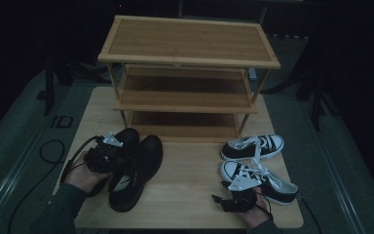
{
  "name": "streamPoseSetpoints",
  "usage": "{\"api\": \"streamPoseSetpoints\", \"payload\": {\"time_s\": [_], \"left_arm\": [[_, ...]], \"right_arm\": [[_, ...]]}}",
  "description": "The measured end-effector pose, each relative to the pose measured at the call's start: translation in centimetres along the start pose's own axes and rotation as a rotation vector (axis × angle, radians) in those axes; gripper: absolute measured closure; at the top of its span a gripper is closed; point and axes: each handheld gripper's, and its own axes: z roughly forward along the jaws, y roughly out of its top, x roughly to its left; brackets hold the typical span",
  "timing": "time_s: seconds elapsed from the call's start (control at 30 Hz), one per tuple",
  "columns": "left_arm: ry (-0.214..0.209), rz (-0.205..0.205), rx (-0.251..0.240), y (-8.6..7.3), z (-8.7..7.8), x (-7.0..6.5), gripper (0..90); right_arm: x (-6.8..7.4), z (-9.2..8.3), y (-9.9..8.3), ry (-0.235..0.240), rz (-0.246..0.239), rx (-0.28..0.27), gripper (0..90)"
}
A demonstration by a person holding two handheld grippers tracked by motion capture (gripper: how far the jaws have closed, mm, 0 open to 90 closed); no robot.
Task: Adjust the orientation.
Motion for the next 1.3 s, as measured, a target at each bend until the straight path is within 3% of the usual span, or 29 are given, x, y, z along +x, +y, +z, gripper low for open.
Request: {"api": "streamPoseSetpoints", "payload": {"time_s": [0.3, 0.4, 0.73, 0.97, 1.03, 1.3], "left_arm": [[0.055, 0.025, 0.008, -1.3, -1.0, 0.3, 87.3], [0.077, 0.012, -0.001, -1.5, -1.2, 0.9, 87.3], [0.077, 0.024, 0.0, -1.7, -1.1, 0.6, 85.5], [0.152, -0.002, -0.01, -1.8, -0.9, 0.5, 59.1], [0.203, -0.016, -0.012, -1.8, -0.8, 0.4, 47.8], [0.227, -0.043, -0.022, -1.7, -0.7, 0.5, 26.7]], "right_arm": [[0.0, 0.0, 0.0, 0.0, 0.0, 0.001, 35.4], [0.0, 0.0, 0.0, 0.0, 0.001, 0.001, 35.4], [0.0, 0.0, 0.0, 0.001, 0.001, 0.001, 35.5], [0.0, 0.0, 0.0, 0.001, 0.001, 0.001, 35.4], [0.0, 0.0, 0.0, 0.001, 0.001, 0.001, 35.4], [0.0, 0.0, 0.0, 0.001, 0.001, 0.001, 35.5]]}}
